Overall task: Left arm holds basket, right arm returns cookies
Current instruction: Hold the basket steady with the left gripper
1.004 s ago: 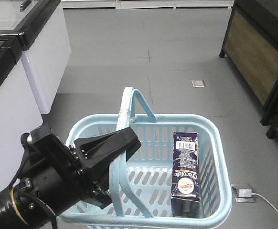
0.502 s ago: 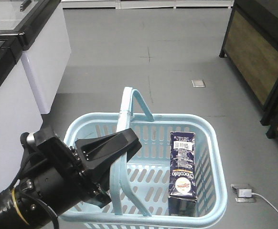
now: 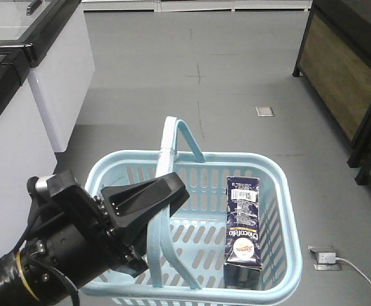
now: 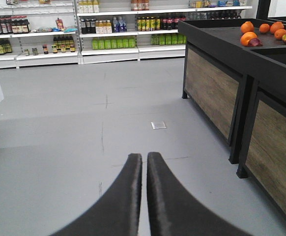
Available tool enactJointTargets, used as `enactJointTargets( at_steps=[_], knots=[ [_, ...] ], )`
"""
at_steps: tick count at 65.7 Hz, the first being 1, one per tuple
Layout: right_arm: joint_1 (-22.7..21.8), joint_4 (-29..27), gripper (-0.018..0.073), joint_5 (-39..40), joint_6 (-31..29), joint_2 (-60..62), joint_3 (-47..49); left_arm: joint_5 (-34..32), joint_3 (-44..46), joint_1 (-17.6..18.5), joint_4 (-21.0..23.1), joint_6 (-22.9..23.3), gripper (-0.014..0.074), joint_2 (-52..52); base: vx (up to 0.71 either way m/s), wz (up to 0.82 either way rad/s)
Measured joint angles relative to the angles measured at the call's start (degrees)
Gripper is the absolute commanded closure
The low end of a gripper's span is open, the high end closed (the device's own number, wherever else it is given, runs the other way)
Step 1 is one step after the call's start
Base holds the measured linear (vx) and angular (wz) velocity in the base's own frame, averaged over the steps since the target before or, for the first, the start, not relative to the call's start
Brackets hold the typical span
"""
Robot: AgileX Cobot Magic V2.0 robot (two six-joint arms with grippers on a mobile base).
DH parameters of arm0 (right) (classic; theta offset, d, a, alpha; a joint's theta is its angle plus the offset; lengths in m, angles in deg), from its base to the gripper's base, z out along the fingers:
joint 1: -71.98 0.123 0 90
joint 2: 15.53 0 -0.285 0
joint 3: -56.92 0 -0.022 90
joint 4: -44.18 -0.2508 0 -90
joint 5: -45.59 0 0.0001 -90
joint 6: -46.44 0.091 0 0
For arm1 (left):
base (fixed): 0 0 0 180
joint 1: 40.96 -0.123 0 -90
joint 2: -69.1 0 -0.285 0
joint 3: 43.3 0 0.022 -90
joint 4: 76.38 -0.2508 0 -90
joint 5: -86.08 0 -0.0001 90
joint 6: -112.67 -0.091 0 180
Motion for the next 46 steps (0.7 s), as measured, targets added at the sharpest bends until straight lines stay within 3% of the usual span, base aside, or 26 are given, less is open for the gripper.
enactJointTargets(
  at_steps=[46],
  knots=[
    [0.0,0.0,0.057,0.0,0.0,0.0,0.0,0.0,0.0,0.0,-2.23,-0.04,0.0599,0.0,0.0,0.0]
  ],
)
